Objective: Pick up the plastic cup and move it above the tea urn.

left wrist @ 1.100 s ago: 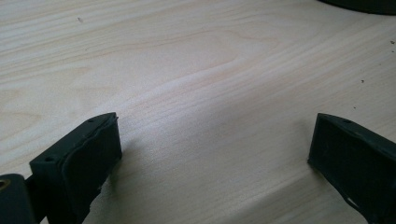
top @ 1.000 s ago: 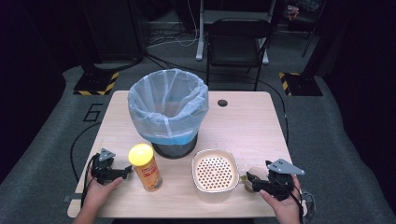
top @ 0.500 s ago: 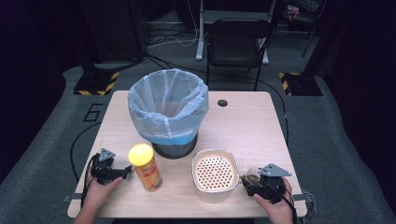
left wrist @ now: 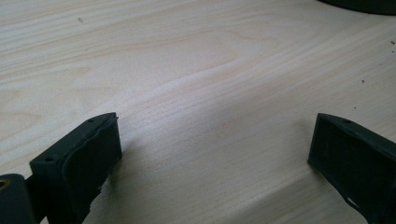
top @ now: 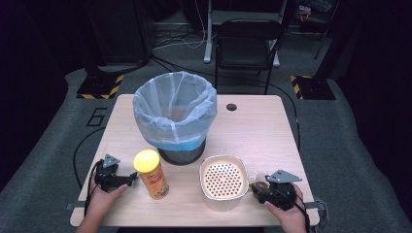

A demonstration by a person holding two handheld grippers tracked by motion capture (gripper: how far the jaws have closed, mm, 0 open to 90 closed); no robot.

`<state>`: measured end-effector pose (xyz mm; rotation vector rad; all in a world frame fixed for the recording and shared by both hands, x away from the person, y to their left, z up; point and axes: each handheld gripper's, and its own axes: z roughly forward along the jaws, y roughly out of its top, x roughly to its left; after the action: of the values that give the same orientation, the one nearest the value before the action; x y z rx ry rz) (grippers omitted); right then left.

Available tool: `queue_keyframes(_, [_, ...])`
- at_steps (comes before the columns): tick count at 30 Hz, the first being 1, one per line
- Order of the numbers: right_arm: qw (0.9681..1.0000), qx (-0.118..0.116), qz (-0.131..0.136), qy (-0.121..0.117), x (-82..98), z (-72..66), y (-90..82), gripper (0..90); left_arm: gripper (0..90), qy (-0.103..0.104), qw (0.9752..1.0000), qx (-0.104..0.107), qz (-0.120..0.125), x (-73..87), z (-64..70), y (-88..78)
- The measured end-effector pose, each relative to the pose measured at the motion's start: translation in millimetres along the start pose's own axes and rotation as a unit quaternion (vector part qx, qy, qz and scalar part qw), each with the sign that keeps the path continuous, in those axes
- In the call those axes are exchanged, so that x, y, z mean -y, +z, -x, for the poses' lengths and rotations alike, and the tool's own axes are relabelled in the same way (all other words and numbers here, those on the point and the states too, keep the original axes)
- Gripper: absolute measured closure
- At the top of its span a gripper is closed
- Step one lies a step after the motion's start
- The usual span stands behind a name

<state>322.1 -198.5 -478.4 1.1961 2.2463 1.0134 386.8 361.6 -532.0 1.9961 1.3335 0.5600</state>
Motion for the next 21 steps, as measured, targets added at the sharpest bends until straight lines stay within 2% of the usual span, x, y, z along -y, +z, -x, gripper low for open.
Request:
queue_keyframes(3, [1.0000, 0.001, 0.004, -0.007, -6.8, 4.6, -4.0, 33.8, 2.2, 0.000, 1.0000, 0.000, 0.000, 0.0, 0.0, 0.0])
queue_keyframes(10, [0.9979, 0.004, 0.003, -0.065, -40.7, 22.8, -17.2, 34.6, 2.2, -0.002, 1.0000, 0.001, 0.000, 0.1, 0.2, 0.2])
queue_keyframes(14, [0.9962, -0.014, 0.008, -0.086, -60.4, 33.1, -16.5, 34.7, 2.2, -0.002, 1.0000, 0.000, 0.000, 0.0, 0.2, 0.1])
queue_keyframes(18, [0.9946, -0.028, 0.016, -0.099, -79.5, 39.3, -9.2, 34.6, 2.2, -0.001, 1.0000, 0.000, 0.000, 0.0, 0.1, 0.1])
queue_keyframes(21, [0.9945, -0.038, 0.025, -0.094, -89.2, 42.6, -3.0, 34.6, 2.2, -0.001, 1.0000, 0.000, 0.000, 0.0, 0.1, 0.1])
